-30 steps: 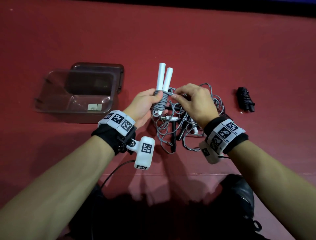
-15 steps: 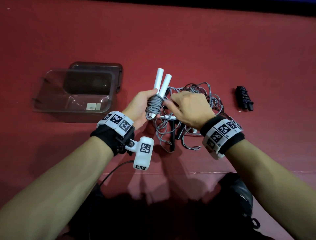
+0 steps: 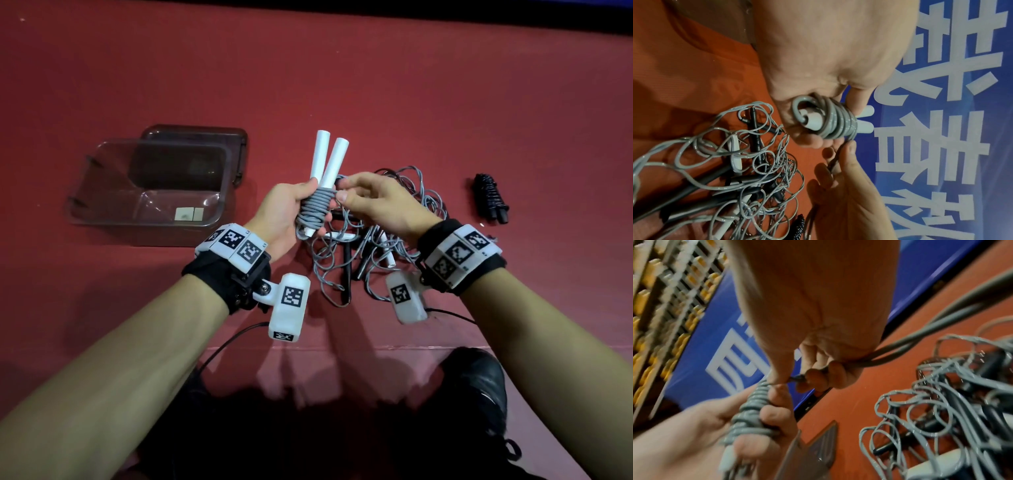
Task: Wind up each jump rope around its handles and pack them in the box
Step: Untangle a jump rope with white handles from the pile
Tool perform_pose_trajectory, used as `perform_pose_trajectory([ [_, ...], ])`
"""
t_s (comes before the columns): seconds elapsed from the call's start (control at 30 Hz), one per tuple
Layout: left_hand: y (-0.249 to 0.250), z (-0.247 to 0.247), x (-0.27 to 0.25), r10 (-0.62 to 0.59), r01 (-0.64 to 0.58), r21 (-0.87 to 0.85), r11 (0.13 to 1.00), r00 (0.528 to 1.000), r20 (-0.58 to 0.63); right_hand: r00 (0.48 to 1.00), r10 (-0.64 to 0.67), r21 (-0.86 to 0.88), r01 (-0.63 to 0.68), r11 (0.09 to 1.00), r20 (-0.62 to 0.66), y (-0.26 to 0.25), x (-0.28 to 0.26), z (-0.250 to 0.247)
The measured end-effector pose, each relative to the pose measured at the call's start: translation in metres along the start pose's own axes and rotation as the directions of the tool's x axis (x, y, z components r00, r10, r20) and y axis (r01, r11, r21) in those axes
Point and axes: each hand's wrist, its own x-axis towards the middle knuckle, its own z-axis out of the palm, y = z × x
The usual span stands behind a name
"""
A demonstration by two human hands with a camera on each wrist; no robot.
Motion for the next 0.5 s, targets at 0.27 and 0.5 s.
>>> perform_pose_trajectory([
  [0.27,0.0,0.004,-0.012,-0.239,0.294,-0.144,0.945,0.92,0.31,0.977,-0.058,0.393,-0.029,0.919,0.206,-0.003,-0.012,0.002],
  [0.5,-0.007,0.001,0.007,0.308,-0.257,0.573,0.778,0.951,0.009,0.983,0.059,0.321,0.0,0.947,-0.172,0.0,-0.009,0.002],
])
